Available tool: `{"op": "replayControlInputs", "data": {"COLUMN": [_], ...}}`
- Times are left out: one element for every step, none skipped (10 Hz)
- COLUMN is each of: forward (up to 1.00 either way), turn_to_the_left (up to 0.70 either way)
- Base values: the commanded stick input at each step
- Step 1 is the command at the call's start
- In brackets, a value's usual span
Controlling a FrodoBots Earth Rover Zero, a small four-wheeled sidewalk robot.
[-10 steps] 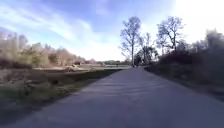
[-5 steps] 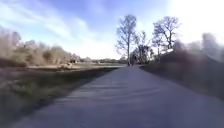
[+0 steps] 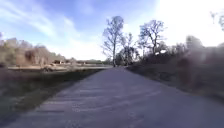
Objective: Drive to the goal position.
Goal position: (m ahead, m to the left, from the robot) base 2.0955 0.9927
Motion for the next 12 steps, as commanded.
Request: {"op": "replayControlInputs", "data": {"forward": [1.00, 1.00, 1.00, 1.00, 1.00, 1.00, 1.00, 1.00, 1.00, 1.00, 1.00, 1.00], "turn_to_the_left": [0.00, 0.00, 0.00, 0.00, 0.00, 0.00, 0.00, 0.00, 0.00, 0.00, 0.00, 0.00]}}
